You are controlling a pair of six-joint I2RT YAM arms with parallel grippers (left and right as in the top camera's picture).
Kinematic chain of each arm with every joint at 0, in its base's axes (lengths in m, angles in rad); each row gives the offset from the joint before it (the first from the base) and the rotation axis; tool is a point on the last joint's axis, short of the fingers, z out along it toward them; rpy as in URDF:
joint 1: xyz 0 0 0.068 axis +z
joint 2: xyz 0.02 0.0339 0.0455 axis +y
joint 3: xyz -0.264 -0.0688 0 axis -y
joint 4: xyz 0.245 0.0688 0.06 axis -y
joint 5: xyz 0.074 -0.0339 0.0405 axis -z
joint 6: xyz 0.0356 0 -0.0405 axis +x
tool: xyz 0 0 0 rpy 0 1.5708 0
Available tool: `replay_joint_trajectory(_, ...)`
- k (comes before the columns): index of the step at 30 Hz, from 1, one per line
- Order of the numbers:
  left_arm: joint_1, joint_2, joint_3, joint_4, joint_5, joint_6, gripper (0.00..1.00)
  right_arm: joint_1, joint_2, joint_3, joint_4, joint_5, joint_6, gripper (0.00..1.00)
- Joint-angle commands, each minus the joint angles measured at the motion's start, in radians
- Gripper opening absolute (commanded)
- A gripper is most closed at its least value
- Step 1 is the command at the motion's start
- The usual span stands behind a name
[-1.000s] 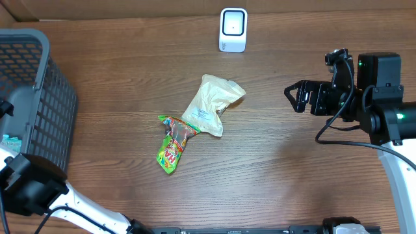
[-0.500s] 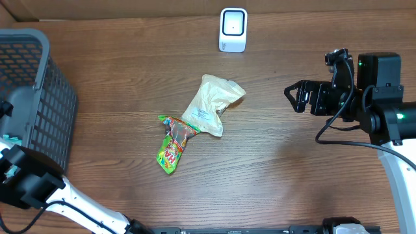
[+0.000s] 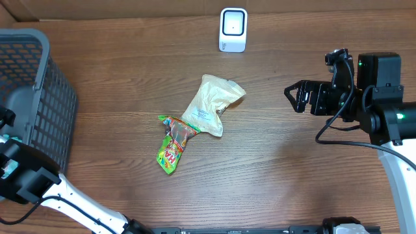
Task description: Scan the item barcode
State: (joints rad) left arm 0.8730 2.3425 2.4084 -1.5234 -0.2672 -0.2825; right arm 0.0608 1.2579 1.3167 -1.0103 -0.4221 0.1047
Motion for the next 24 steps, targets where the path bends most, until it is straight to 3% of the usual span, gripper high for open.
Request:
replay_joint_trajectory(1, 0.003, 0.022, 0.000, 0.016, 0.013, 0.083, 0.97, 0.005, -0.001, 0.026, 0.009, -0.010, -0.001, 1.00)
replay_joint_trajectory(4, 0.005, 0.049, 0.000, 0.017, 0.066, 0.171, 0.95, 0.005, -0.001, 0.026, 0.011, -0.010, -0.001, 1.00)
replay_joint_trajectory(8, 0.003, 0.092, -0.001, -0.010, 0.077, 0.204, 0.94, 0.005, -0.001, 0.026, 0.010, -0.009, -0.001, 1.00)
replay_joint_trajectory(24, 0.003, 0.140, -0.001, 0.018, 0.024, 0.230, 0.90, 0.005, -0.001, 0.026, 0.010, -0.009, -0.001, 1.00)
